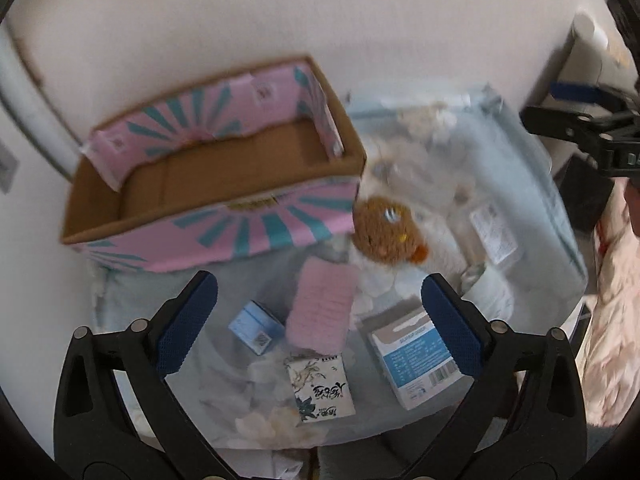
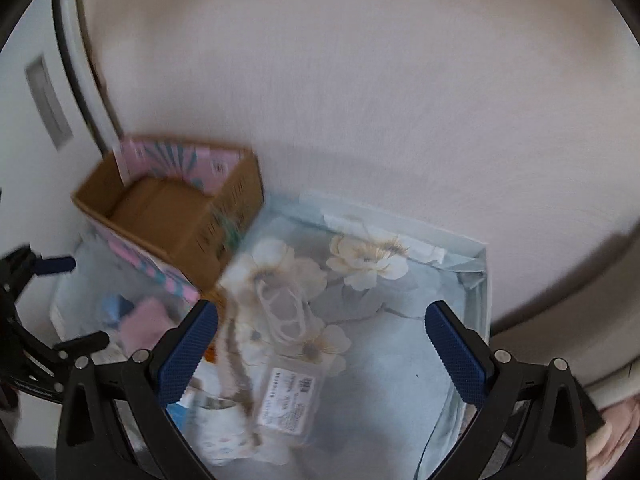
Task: Organize objects
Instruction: 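Grasp the pink fluffy pad with left tool while right tool grasps the clear tray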
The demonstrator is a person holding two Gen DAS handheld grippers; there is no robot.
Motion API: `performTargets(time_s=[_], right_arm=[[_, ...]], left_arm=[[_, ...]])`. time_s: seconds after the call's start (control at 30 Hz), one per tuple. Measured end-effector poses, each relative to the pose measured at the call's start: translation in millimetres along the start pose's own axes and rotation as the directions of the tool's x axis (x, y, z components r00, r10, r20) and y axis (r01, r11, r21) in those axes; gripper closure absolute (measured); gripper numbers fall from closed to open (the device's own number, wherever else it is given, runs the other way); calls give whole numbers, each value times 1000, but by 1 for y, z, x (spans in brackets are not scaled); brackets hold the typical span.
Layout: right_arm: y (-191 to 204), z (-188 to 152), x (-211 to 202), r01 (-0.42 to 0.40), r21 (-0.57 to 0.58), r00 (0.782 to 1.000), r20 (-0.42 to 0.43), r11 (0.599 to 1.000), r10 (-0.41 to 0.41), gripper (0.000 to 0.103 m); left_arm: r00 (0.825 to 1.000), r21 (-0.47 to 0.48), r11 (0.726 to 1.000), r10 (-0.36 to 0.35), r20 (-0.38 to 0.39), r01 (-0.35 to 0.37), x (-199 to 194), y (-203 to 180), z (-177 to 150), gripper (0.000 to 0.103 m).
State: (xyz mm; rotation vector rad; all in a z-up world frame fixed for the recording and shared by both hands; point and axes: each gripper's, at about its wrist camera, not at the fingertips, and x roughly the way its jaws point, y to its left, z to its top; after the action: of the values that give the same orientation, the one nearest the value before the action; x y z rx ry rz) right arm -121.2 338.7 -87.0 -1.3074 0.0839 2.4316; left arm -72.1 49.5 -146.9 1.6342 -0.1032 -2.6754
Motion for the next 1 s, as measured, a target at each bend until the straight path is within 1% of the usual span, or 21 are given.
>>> performTargets(time_s=[0.1, 0.2, 0.23, 0.27, 0.3, 0.37, 0.43, 0.53, 0.6, 0.67, 0.7, 0.77, 0.8, 0.87, 0.93, 1.0], right_arm=[[-1, -5, 36, -38, -35, 998, -58, 999, 36, 0], [0, -9, 68, -104, -59, 988, -118, 993, 97, 0], [1, -10, 76, -113, -71, 986, -131, 991, 104, 0], [2, -10, 83, -119, -81, 984, -140, 990, 107, 0], [4, -12, 92, -126, -92, 982, -154, 988, 111, 0], [5, -12, 104, -144, -101, 977, -172, 984, 125, 0], [6, -13, 113, -160, -102, 972, -188, 982, 139, 2], [9, -14, 125, -174, -110, 965, -215, 979, 148, 9], [10, -14, 131, -185, -113, 961, -227, 976, 156, 13], [12, -13, 135, -192, -115, 958, -236, 975, 161, 21], [13, -13, 137, -197, -115, 956, -241, 974, 165, 23], [14, -13, 140, -205, -115, 953, -251, 972, 171, 33], [14, -13, 142, -205, -115, 952, -255, 972, 171, 36], [14, -13, 145, -196, -115, 951, -266, 974, 160, 48], [13, -13, 146, -208, -99, 946, -271, 973, 175, 52], [11, -13, 146, -203, -92, 947, -270, 975, 172, 52]], left_arm=[[997, 19, 1000, 20, -77, -19, 31, -1, 0, 7], [988, 24, 1000, 17, -152, -14, 55, -2, 0, 9], [985, 33, 999, 16, -170, -11, 62, -2, 0, 10], [982, -5, 1000, 28, -187, -29, 67, -3, 0, 12], [979, 8, 999, 32, -201, -31, 72, -5, -1, 13], [971, 24, 999, 51, -235, -47, 82, -8, -3, 19], [963, 29, 999, 46, -267, -40, 93, -8, -4, 20], [953, -32, 998, 39, -299, -50, 103, -8, -6, 26], [950, -32, 998, 37, -311, -49, 107, -8, -7, 29], [948, -35, 999, 26, -318, -39, 111, -7, -8, 33], [947, -61, 997, 23, -322, -45, 113, -7, -8, 35], [946, -80, 996, 10, -324, -38, 115, -4, -9, 43], [945, -102, 994, 5, -327, -40, 116, -3, -9, 47], [948, -137, 990, -1, -317, -44, 116, 1, -10, 50], [950, -161, 986, -14, -311, -38, 116, 4, -10, 56], [951, -168, 985, -16, -308, -38, 116, 6, -9, 58]])
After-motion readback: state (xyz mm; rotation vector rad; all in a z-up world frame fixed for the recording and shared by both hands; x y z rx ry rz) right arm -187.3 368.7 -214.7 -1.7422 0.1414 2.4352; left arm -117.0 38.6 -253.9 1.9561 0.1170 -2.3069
